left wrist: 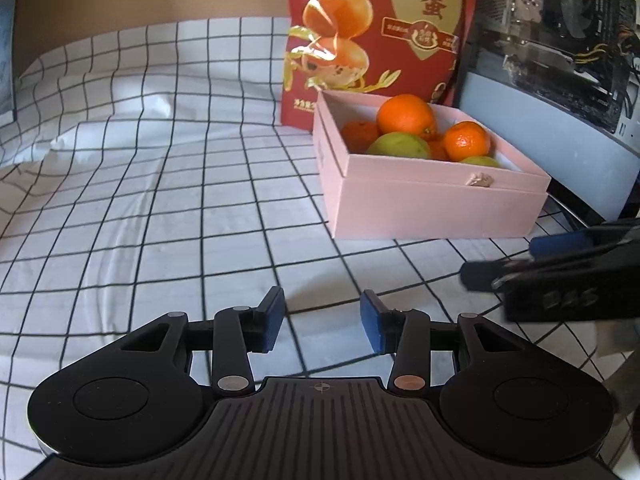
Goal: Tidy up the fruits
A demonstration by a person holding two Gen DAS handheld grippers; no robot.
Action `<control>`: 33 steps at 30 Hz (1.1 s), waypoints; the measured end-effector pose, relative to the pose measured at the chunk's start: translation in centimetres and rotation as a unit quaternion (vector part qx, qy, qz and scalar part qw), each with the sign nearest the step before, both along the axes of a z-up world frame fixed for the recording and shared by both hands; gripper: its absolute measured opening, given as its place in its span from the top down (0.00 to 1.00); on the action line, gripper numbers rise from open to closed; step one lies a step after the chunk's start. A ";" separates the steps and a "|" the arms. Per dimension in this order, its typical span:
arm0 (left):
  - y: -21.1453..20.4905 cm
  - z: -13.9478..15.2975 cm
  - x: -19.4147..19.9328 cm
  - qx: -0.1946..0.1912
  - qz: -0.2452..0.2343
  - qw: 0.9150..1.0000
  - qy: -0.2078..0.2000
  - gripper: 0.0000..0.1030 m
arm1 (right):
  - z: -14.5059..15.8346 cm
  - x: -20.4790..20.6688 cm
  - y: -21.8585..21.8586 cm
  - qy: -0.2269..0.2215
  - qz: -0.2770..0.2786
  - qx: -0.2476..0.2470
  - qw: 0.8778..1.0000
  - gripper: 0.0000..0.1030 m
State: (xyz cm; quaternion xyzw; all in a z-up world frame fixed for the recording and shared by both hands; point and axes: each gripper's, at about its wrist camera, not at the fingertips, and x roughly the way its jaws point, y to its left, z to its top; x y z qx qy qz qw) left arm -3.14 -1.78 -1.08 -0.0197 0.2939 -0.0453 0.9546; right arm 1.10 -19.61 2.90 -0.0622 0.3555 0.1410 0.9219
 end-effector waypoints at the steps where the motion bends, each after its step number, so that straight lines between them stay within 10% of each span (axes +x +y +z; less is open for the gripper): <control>1: -0.1 -0.1 0.1 0.002 0.001 1.000 -0.004 0.55 | -0.6 0.1 0.1 -0.001 -0.007 -0.005 1.000 0.24; 11: -1.0 -0.2 2.1 0.024 0.021 0.999 -0.011 0.55 | -2.7 1.5 0.3 -0.025 -0.069 -0.036 0.997 0.01; 33: -1.1 -0.3 2.5 0.028 0.022 0.999 -0.010 0.54 | -3.5 2.4 -1.1 -0.039 -0.066 0.011 0.997 0.00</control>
